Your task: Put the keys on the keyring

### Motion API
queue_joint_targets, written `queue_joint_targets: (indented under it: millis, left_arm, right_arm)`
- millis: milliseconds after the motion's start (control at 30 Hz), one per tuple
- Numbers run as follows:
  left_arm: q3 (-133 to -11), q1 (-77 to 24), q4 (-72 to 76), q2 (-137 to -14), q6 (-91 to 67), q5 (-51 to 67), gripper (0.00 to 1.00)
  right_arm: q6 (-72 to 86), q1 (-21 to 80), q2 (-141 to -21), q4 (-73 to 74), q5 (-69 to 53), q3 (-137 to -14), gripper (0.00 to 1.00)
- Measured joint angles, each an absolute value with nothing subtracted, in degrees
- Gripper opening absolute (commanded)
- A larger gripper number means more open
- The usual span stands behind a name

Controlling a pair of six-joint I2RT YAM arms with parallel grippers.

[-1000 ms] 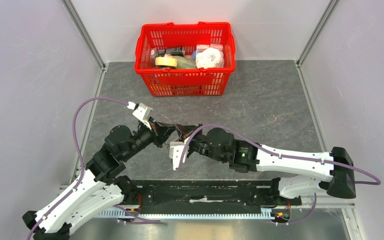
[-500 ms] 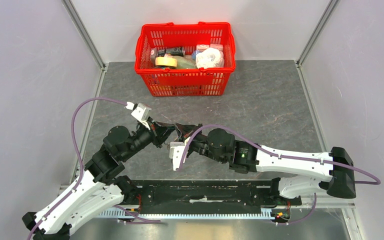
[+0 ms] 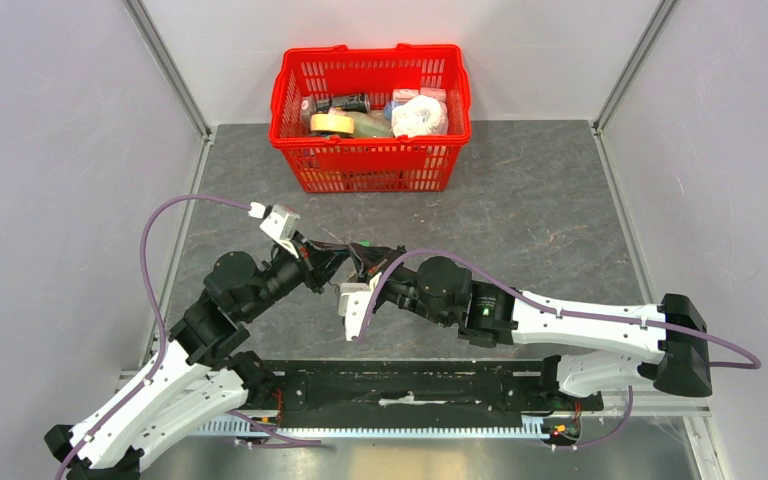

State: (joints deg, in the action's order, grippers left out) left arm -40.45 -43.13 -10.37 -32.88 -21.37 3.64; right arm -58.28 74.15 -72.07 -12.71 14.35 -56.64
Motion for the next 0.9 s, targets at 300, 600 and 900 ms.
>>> queue_joint_targets:
  millis: [300, 600, 900]
  left_arm:
    - [-40.4, -43.1, -9.9, -33.0, -21.4, 3.7, 0.02]
    - [-40.6, -43.1, -9.6, -33.0, -21.4, 3.7, 0.02]
    - [-40.6, -43.1, -9.1, -33.0, -21.4, 3.8, 0.02]
  right_arm:
    - [-58.6, 74.1, -72.1, -13.2, 14.5, -56.6, 0.00]
    - [-58.8, 74.1, -72.1, -13.6, 14.7, -56.6, 0.00]
    - [-59.6, 74.1, -72.1, -14.2, 14.8, -56.6, 0.00]
